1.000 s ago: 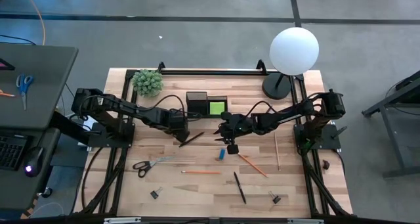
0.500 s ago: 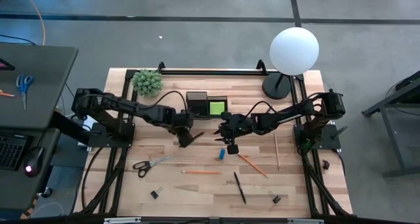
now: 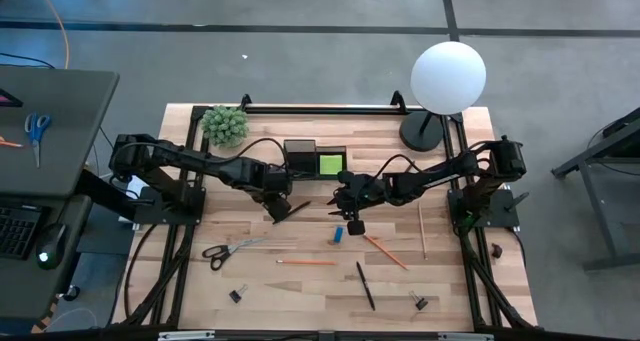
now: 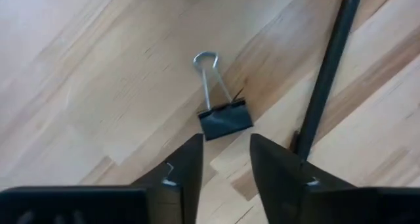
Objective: Pick and place office supplies into organizer
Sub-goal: Put the top left clip binder into the organizer bin, then put the middle left black ball pen into the organizer bin
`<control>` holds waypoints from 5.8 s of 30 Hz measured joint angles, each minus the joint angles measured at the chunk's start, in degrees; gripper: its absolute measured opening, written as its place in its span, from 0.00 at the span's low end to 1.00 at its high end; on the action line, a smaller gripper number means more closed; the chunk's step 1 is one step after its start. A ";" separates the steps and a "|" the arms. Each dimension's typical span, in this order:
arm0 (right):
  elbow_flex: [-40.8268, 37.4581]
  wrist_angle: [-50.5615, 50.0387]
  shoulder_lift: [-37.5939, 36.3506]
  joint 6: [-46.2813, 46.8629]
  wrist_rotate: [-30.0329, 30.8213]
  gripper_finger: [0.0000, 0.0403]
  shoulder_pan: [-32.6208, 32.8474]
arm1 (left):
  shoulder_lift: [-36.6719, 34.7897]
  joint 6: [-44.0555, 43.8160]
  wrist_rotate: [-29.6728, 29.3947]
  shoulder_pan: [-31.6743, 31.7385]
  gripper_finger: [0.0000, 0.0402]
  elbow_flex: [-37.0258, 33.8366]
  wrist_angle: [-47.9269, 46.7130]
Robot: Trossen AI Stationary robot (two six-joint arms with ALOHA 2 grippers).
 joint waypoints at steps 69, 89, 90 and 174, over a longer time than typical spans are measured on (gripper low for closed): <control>0.09 -0.22 0.00 -0.07 0.00 0.30 -0.02 | 8.35 35.11 -22.77 1.01 0.33 20.31 0.12; 0.09 -0.55 -0.02 -0.04 0.02 0.30 -0.02 | 12.44 35.85 -22.49 6.40 0.34 20.24 -2.95; 0.09 -0.64 -0.02 -0.04 0.00 0.30 -0.02 | 12.44 35.85 -22.55 6.38 0.34 20.24 -2.97; 51.59 -36.81 32.12 -2.13 -1.10 0.30 -1.19 | -37.51 49.30 5.41 -14.62 0.05 -47.25 92.07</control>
